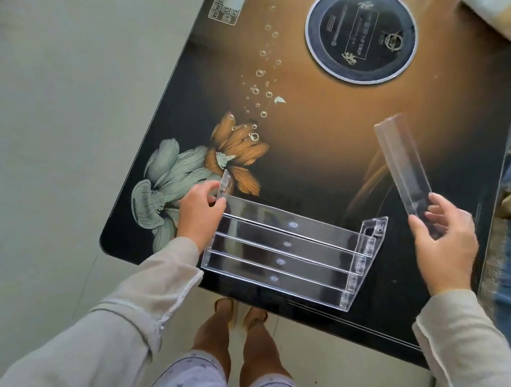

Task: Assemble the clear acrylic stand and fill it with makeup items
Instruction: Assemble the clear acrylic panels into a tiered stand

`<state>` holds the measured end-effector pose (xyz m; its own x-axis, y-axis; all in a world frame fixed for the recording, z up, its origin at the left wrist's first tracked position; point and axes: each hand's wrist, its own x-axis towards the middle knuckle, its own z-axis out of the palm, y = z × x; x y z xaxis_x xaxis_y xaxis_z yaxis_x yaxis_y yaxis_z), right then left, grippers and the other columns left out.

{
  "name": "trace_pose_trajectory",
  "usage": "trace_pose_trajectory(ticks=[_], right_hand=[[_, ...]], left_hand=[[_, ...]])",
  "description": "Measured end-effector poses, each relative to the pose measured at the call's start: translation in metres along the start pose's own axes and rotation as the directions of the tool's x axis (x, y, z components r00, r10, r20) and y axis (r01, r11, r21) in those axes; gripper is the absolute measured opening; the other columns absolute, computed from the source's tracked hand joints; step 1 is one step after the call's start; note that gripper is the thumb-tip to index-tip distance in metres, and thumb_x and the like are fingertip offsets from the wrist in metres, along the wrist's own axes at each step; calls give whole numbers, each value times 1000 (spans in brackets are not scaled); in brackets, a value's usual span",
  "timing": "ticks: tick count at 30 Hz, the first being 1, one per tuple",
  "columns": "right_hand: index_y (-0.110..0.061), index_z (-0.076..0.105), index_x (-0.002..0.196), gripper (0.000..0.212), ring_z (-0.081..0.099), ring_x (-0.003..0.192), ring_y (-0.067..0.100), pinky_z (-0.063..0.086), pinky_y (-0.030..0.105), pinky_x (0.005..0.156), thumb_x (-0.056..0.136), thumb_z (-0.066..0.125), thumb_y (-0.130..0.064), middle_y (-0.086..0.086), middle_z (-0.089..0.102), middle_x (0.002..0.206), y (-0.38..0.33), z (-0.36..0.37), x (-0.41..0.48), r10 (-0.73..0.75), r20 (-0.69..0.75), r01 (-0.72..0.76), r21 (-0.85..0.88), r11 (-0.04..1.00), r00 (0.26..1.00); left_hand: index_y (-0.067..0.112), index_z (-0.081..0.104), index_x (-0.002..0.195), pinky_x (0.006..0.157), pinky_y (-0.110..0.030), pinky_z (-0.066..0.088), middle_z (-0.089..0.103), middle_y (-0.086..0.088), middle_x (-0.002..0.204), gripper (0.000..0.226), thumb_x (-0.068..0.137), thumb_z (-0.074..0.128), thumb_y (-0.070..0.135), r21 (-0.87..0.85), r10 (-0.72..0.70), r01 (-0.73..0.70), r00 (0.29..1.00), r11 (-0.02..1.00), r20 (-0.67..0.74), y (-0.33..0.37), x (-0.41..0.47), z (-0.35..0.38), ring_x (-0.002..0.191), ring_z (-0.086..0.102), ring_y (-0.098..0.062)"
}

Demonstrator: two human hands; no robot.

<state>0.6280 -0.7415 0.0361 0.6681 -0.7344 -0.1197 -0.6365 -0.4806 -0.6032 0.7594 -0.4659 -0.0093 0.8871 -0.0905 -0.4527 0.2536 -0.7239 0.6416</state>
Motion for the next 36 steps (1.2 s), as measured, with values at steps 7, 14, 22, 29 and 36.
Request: trace_pose_trajectory(ticks=[7,14,22,29,36], right_hand=[[-9,58,123,46,55,99,32,42,39,92,79,68,-6,17,58,107,-67,43,-22,-345,322,397,-113,911,882],[-12,52,130,45,52,105,31,39,35,95,86,60,-9,14,55,118,-67,89,-29,-281,469,416,-214,884,837],[-9,56,126,45,54,101,34,42,41,92,82,64,-6,18,58,112,-68,88,-21,-339,467,489,-249,836,817],[-12,52,130,46,52,106,32,38,37,95,86,61,-9,15,56,118,-66,84,-20,-312,477,473,-265,840,822],[-11,52,130,45,52,106,32,37,37,95,85,61,-9,16,56,118,-63,85,-22,-314,495,490,-278,826,810]], left_hand=[[7,54,126,100,-41,47,62,-12,123,34,94,42,9,-98,-27,28,1000,995,10,10,4,-3,113,56,-24],[5,58,122,86,-23,41,63,-10,118,34,95,36,6,-233,-56,52,998,971,-12,4,6,-3,99,51,-10],[6,58,123,92,-25,43,63,-11,122,35,95,37,7,-234,-52,45,998,971,-23,3,11,-3,104,53,-13],[4,65,111,82,-26,45,69,-13,108,32,97,40,18,-223,-24,10,998,975,-59,4,12,-2,93,58,-17],[5,64,115,93,-35,49,69,-13,110,28,93,49,15,-240,-22,8,998,971,-58,5,10,-2,97,59,-17]])
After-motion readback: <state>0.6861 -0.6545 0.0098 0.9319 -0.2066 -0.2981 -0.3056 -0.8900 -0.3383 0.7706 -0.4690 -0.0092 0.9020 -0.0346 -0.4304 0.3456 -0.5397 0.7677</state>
